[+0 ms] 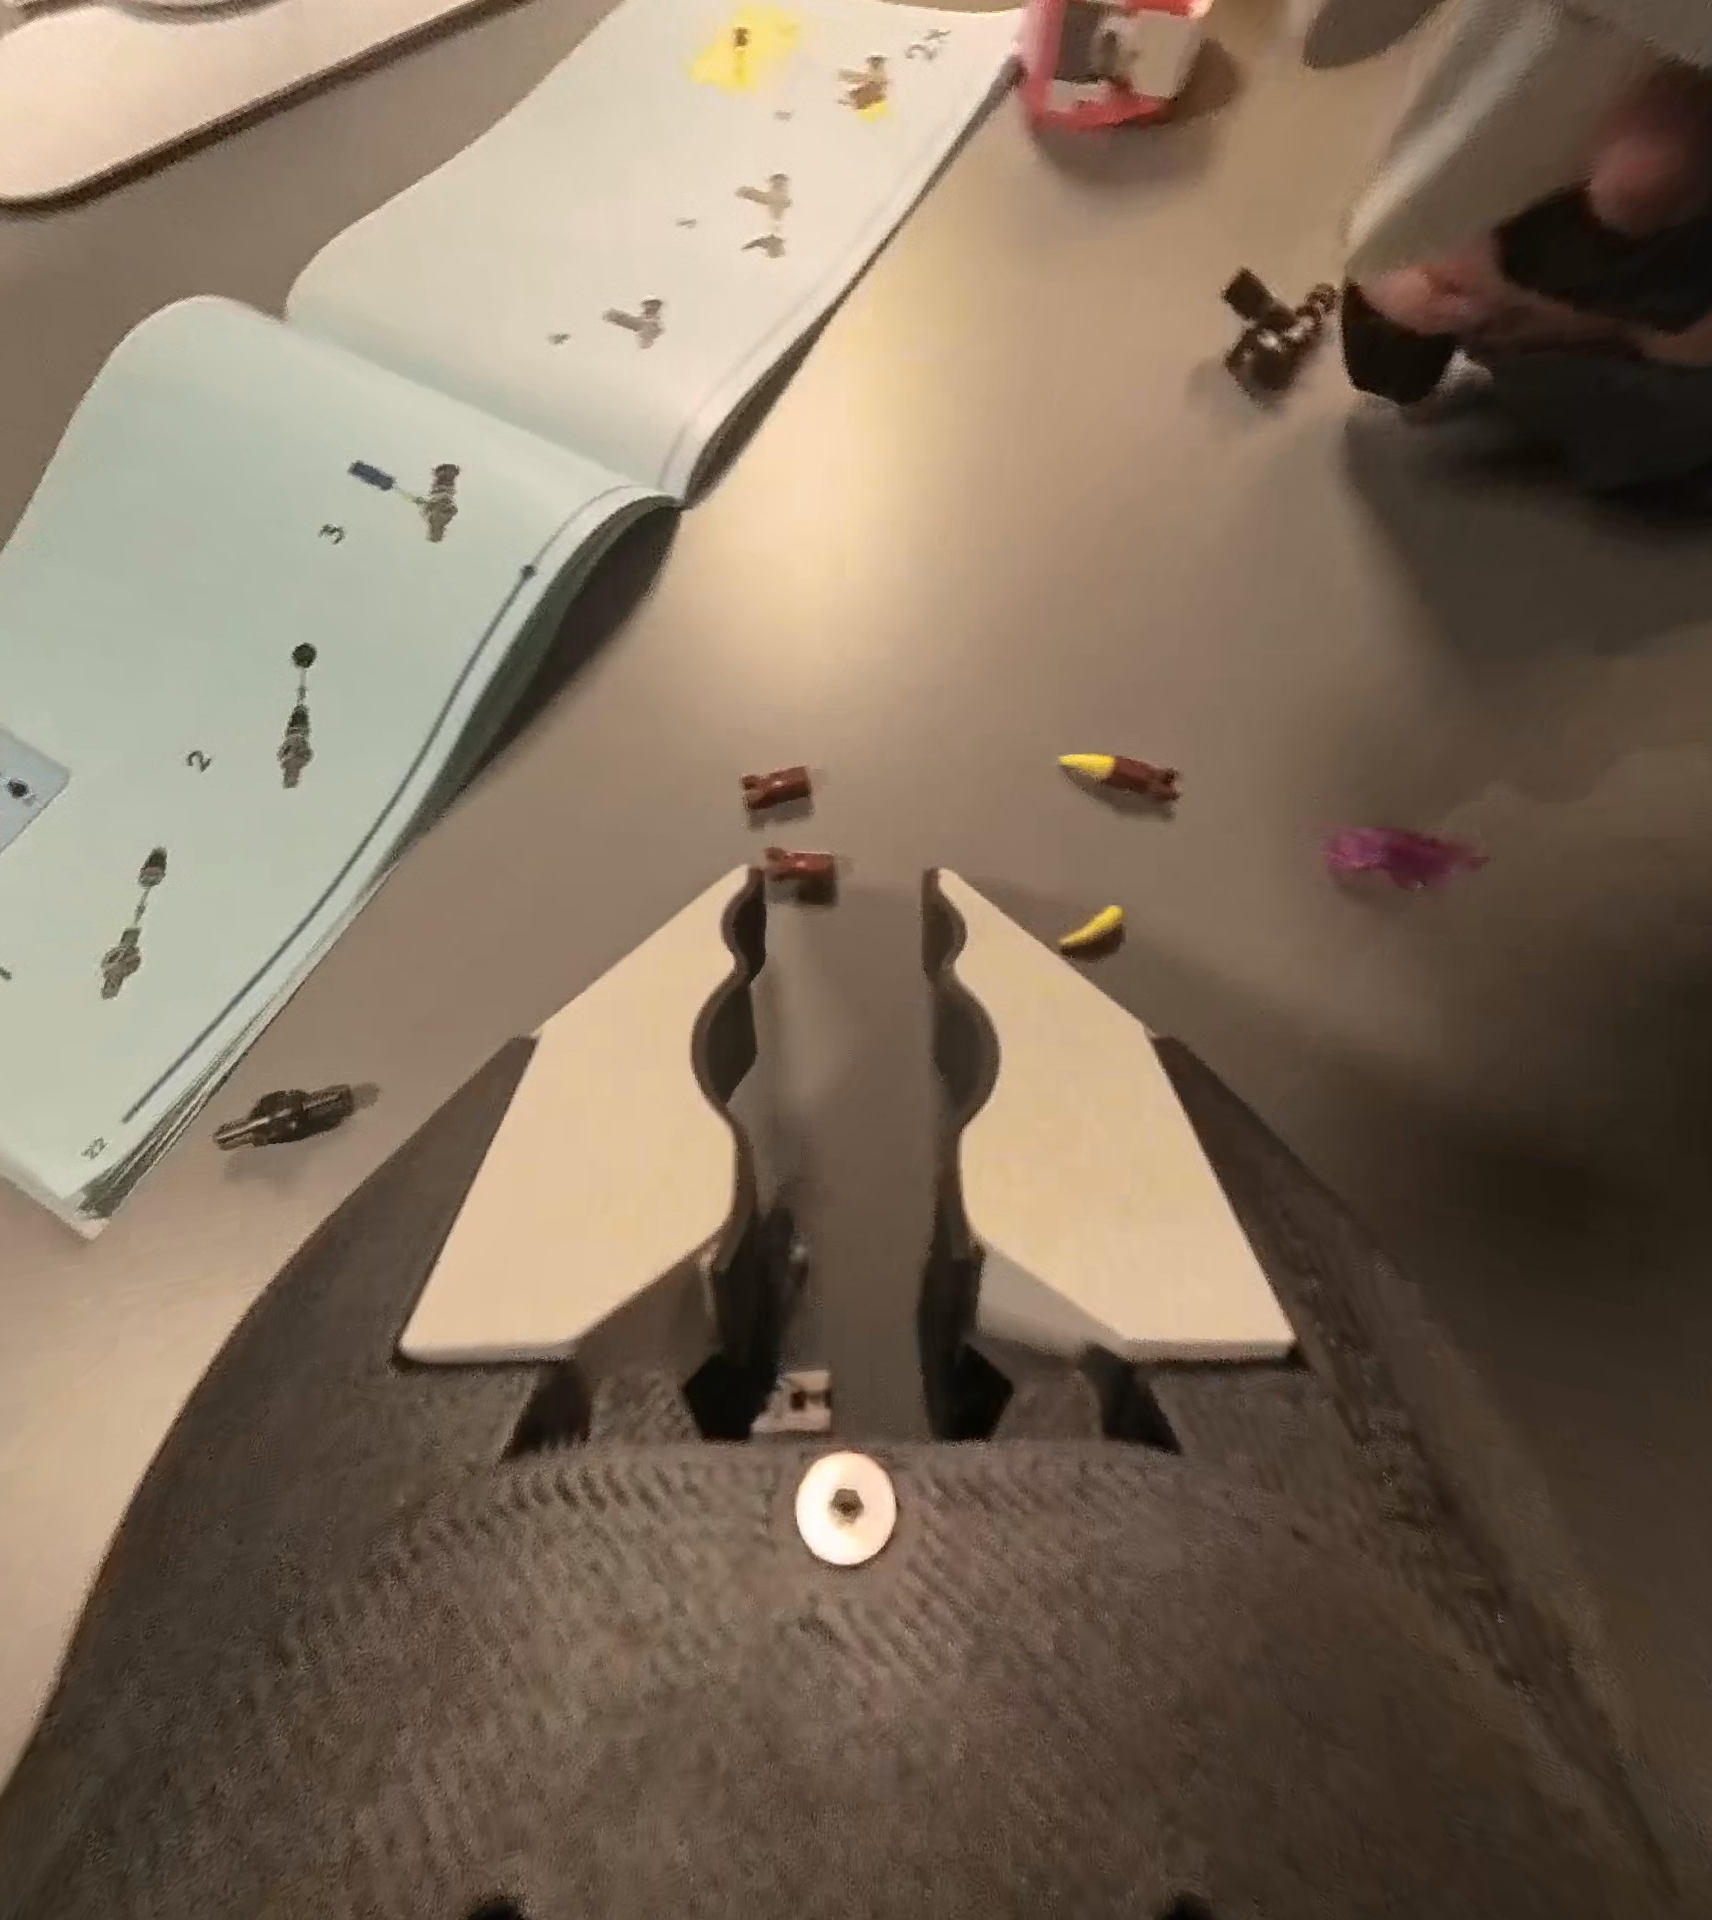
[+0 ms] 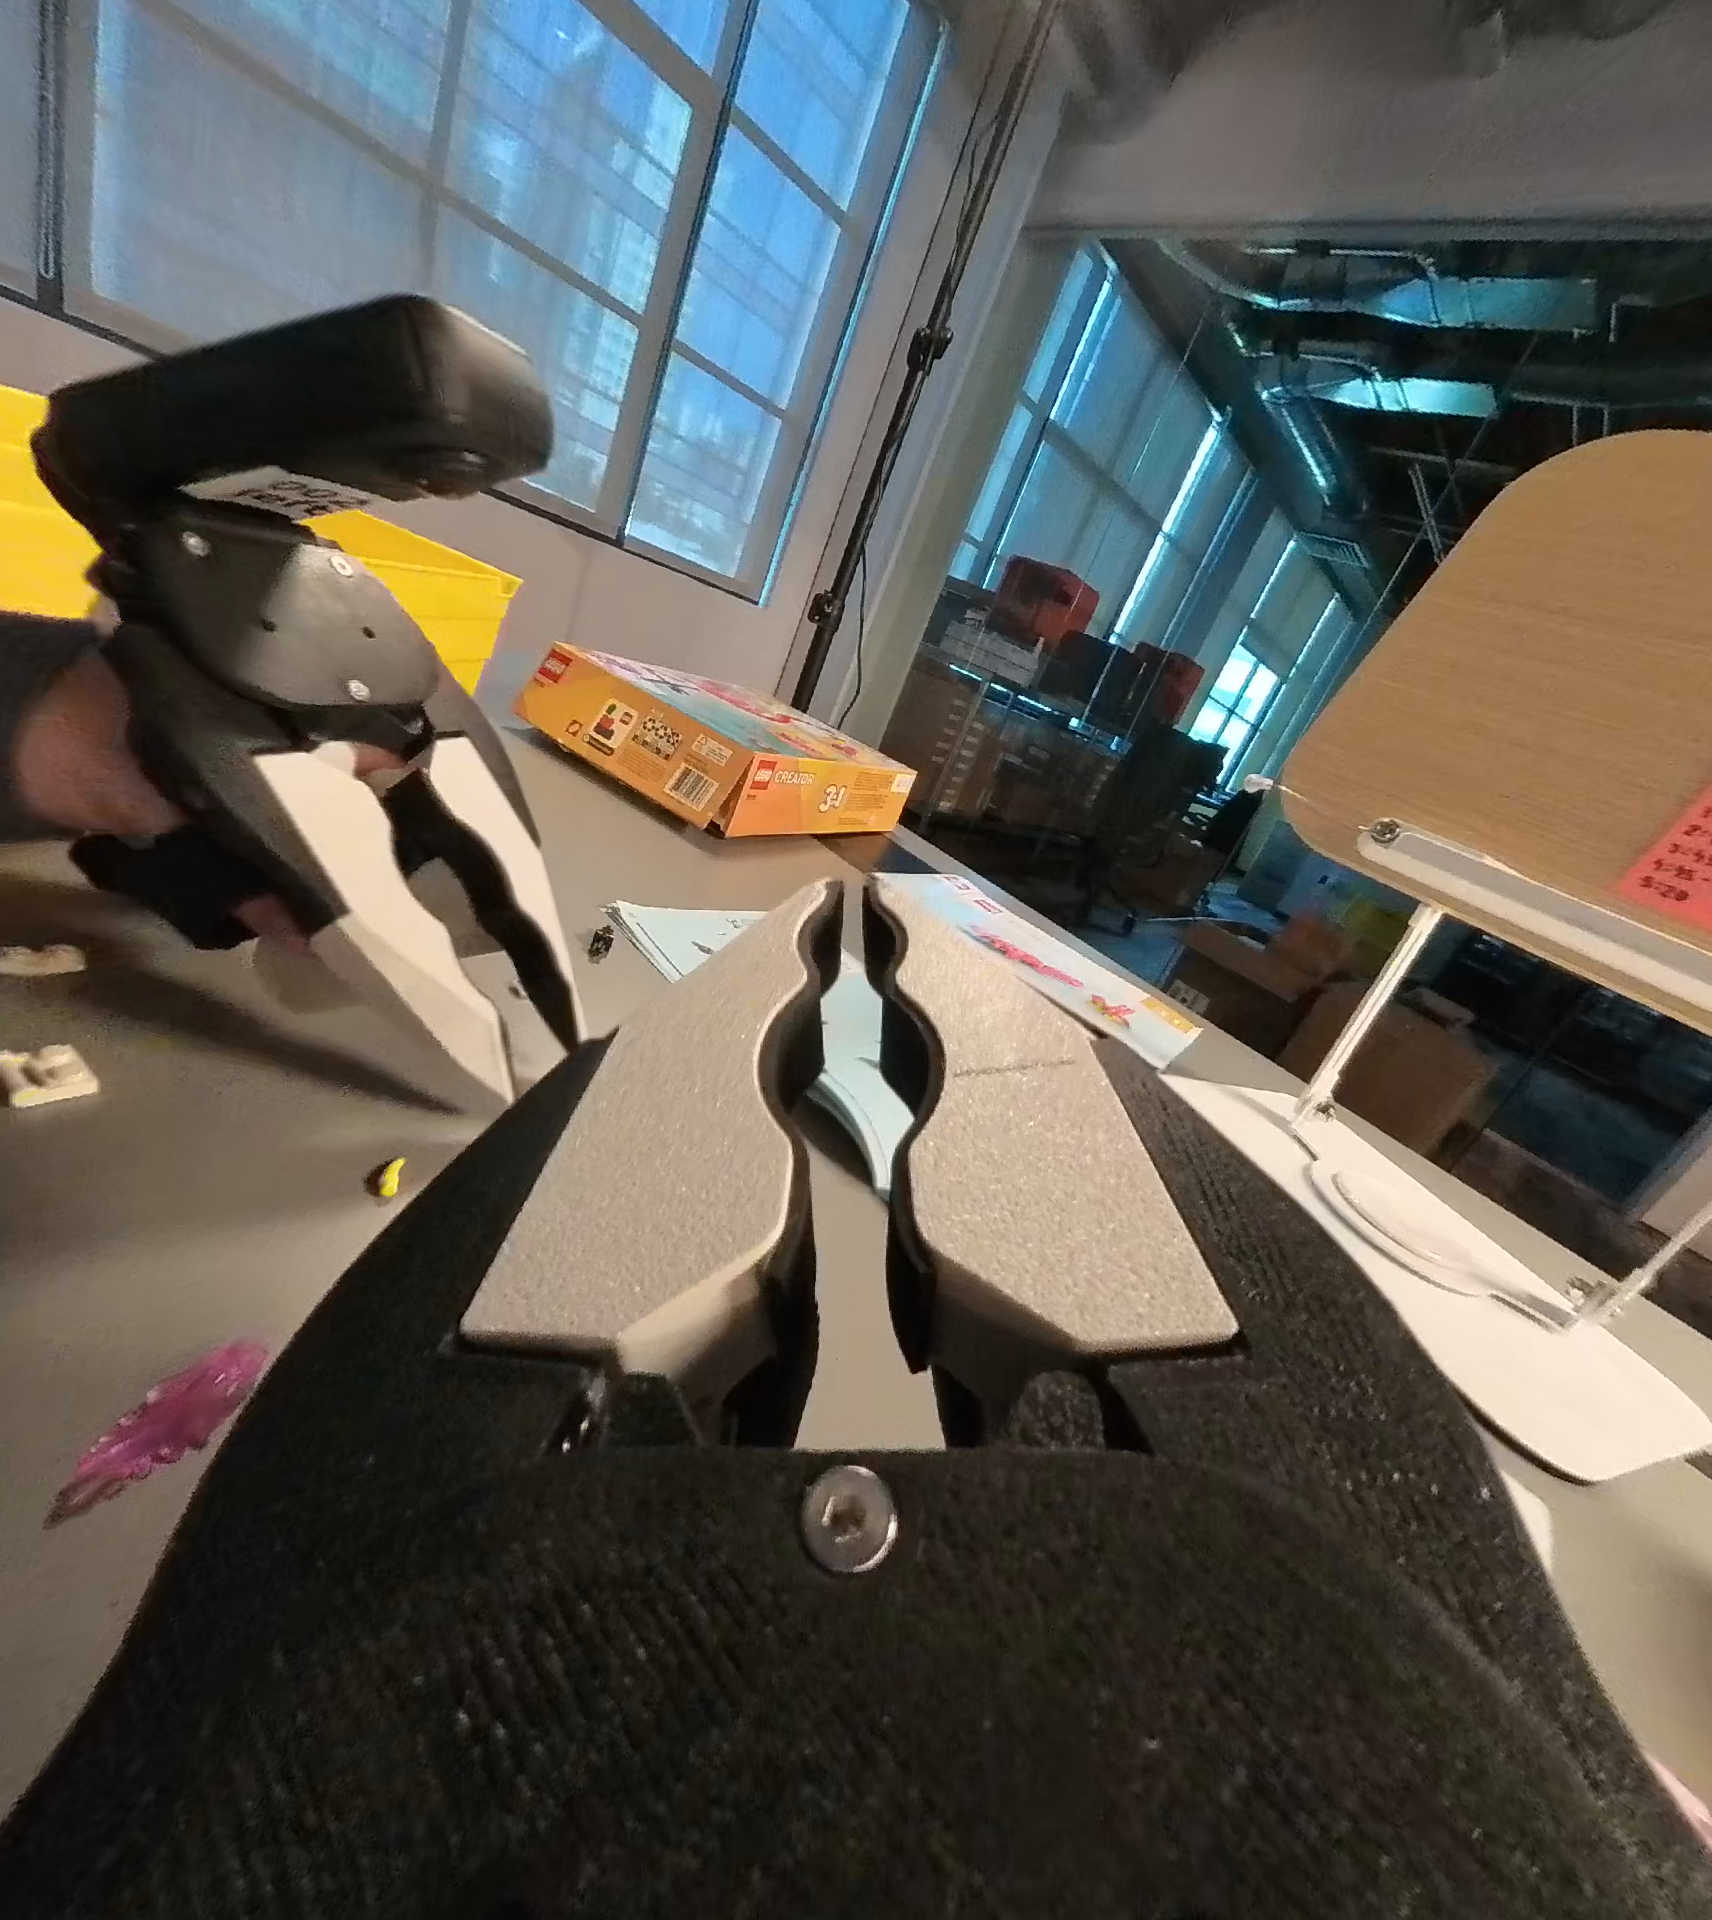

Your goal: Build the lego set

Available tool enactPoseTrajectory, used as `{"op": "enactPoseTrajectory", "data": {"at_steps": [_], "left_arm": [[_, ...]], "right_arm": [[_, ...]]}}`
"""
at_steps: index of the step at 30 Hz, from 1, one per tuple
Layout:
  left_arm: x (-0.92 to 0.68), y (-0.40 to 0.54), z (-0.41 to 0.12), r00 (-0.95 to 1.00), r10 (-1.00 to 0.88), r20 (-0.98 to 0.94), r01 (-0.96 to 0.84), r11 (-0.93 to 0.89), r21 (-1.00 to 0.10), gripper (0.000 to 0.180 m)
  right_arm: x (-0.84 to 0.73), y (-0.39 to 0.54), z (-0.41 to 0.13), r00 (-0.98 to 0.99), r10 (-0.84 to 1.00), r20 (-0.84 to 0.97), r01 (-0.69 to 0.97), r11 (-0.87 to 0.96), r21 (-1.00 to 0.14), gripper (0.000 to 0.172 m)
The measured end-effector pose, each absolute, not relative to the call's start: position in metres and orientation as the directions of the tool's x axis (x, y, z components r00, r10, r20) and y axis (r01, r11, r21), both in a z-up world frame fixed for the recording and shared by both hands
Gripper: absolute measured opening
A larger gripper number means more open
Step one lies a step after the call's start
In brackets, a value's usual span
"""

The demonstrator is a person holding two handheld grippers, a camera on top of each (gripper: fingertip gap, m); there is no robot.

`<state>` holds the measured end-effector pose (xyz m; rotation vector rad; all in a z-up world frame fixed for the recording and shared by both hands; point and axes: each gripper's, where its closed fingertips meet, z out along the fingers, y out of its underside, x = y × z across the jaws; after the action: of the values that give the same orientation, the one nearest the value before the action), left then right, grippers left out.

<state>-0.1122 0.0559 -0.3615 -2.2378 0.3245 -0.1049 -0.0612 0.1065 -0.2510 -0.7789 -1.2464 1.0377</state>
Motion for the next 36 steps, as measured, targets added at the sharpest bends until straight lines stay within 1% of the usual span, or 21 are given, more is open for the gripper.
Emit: {"op": "enactPoseTrajectory", "data": {"at_steps": [4,6,8,11,14,19,22,24,26,29,31,33,35,36], "left_arm": [[-0.12,0.064,-0.361,0.977,-0.215,0.013,-0.126,-0.623,-0.772,0.029],[-0.117,0.063,-0.366,0.97,-0.243,0.012,-0.15,-0.638,-0.755,0.027],[-0.117,0.063,-0.37,0.965,-0.261,-0.033,-0.2,-0.648,-0.735,0.026],[-0.113,0.064,-0.37,0.958,-0.283,-0.039,-0.218,-0.636,-0.74,0.014],[-0.107,0.066,-0.37,0.961,-0.277,0.003,-0.18,-0.632,-0.754,0.013],[-0.099,0.058,-0.37,0.961,-0.275,0.025,-0.165,-0.643,-0.748,0.013],[-0.102,0.047,-0.368,0.969,-0.245,-0.016,-0.177,-0.653,-0.737,0.013],[-0.103,0.043,-0.354,0.979,-0.192,-0.062,-0.169,-0.612,-0.772,0.013],[-0.1,0.039,-0.33,0.984,-0.117,-0.136,-0.177,-0.528,-0.83,0.013],[-0.089,0.031,-0.289,0.947,0.02,-0.321,-0.298,-0.324,-0.898,0.013],[-0.077,0.024,-0.271,0.914,0.089,-0.396,-0.372,-0.206,-0.905,0.012],[-0.064,0.021,-0.265,0.885,0.111,-0.452,-0.435,-0.142,-0.889,0.012],[-0.056,0.021,-0.265,0.854,0.109,-0.509,-0.496,-0.125,-0.859,0.012],[-0.056,0.021,-0.263,0.841,0.124,-0.527,-0.514,-0.125,-0.849,0.012]], "right_arm": [[-0.063,0.105,-0.254,-0.011,0.931,0.366,-0.184,0.358,-0.916,0.002],[-0.064,0.104,-0.255,-0.017,0.931,0.366,-0.178,0.357,-0.917,0.002],[-0.065,0.103,-0.256,-0.021,0.931,0.364,-0.175,0.355,-0.918,0.002],[-0.065,0.103,-0.257,-0.026,0.931,0.363,-0.17,0.354,-0.92,0.002],[-0.065,0.103,-0.257,-0.025,0.93,0.366,-0.168,0.357,-0.919,0.003],[-0.064,0.104,-0.256,-0.02,0.929,0.37,-0.17,0.362,-0.917,0.003],[-0.064,0.103,-0.257,-0.03,0.93,0.367,-0.173,0.357,-0.918,0.003],[-0.063,0.098,-0.256,-0.055,0.924,0.378,-0.182,0.363,-0.914,0.004],[-0.061,0.085,-0.254,-0.118,0.922,0.368,-0.202,0.341,-0.918,0.004],[-0.055,0.056,-0.254,-0.355,0.921,0.159,-0.171,0.103,-0.98,0.004],[-0.055,0.04,-0.26,-0.501,0.865,-0.028,-0.05,-0.061,-0.997,0.008],[-0.05,0.025,-0.259,-0.617,0.749,-0.24,0.078,-0.246,-0.966,0.014],[-0.047,0.021,-0.254,-0.665,0.607,-0.434,0.192,-0.423,-0.885,0.014],[-0.047,0.021,-0.254,-0.666,0.549,-0.506,0.241,-0.483,-0.842,0.016]]}}
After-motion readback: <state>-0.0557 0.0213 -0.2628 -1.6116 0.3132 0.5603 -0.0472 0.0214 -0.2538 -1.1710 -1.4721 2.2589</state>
